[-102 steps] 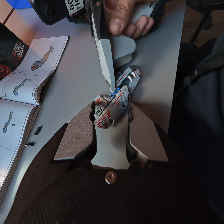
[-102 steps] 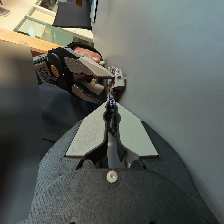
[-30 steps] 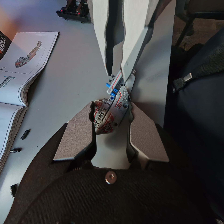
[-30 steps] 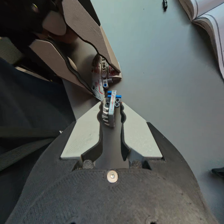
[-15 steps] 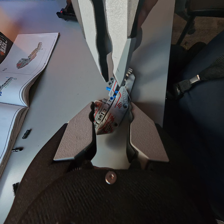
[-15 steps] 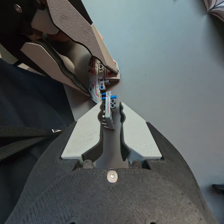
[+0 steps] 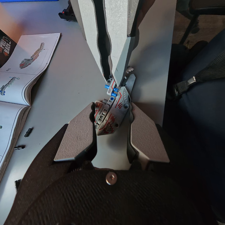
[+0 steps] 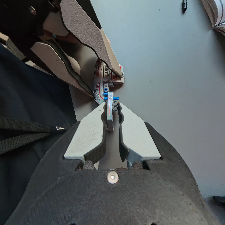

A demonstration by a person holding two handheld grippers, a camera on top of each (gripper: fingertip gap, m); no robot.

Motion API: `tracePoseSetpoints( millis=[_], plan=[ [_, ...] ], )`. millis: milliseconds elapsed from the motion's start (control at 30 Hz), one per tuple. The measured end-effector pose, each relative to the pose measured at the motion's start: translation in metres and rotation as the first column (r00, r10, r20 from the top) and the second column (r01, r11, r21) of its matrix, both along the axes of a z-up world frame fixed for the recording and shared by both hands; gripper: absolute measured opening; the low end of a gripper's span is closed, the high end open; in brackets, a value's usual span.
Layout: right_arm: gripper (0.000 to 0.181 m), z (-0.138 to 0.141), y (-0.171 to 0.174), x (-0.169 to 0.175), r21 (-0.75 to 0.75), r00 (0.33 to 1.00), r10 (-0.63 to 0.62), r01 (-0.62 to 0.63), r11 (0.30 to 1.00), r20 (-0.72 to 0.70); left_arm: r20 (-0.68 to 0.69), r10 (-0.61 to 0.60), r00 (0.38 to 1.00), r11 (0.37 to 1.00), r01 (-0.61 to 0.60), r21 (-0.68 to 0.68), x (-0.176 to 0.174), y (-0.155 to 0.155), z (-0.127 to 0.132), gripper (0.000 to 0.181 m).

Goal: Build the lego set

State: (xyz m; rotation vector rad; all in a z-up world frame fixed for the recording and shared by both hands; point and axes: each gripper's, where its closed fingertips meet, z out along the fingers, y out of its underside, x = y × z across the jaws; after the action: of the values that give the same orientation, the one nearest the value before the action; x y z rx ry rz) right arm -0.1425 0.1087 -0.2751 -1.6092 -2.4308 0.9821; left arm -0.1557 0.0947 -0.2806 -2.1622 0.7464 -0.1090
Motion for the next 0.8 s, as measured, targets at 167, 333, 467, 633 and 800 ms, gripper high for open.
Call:
tracePoseSetpoints(
  millis=[167,333,467,633,800],
  plan=[
    [0.014,-0.0037,-0.0011,-0.0008,-0.019,0.997,-0.024,0.023,1.0,-0.075,-0.04,-0.015,0.999,0.999,0.017,0.035,0.0022,-0.0014,0.0014,0.048],
    [0.014,-0.0029,-0.0031,-0.0021,-0.021,0.986,-0.056,0.053,0.998,-0.154,-0.04,-0.014,0.999,0.999,0.016,0.036,0.0025,-0.0032,0.0016,0.047],
    [0.014,-0.0015,-0.0032,-0.0025,0.089,0.971,0.054,-0.034,0.995,-0.232,-0.02,-0.01,1.0,1.0,0.01,0.021,0.002,-0.0036,0.0012,0.048],
    [0.014,-0.0013,-0.0058,-0.0012,0.089,0.947,0.156,-0.136,0.987,-0.281,0.003,-0.016,1.0,1.0,0.016,0.004,0.0033,-0.0057,0.0008,0.05],
    [0.015,0.0002,-0.0068,-0.0025,0.218,0.902,0.252,-0.184,0.959,-0.349,0.021,-0.023,1.0,1.0,0.024,-0.012,0.0043,-0.0064,0.0002,0.051]
  ],
)
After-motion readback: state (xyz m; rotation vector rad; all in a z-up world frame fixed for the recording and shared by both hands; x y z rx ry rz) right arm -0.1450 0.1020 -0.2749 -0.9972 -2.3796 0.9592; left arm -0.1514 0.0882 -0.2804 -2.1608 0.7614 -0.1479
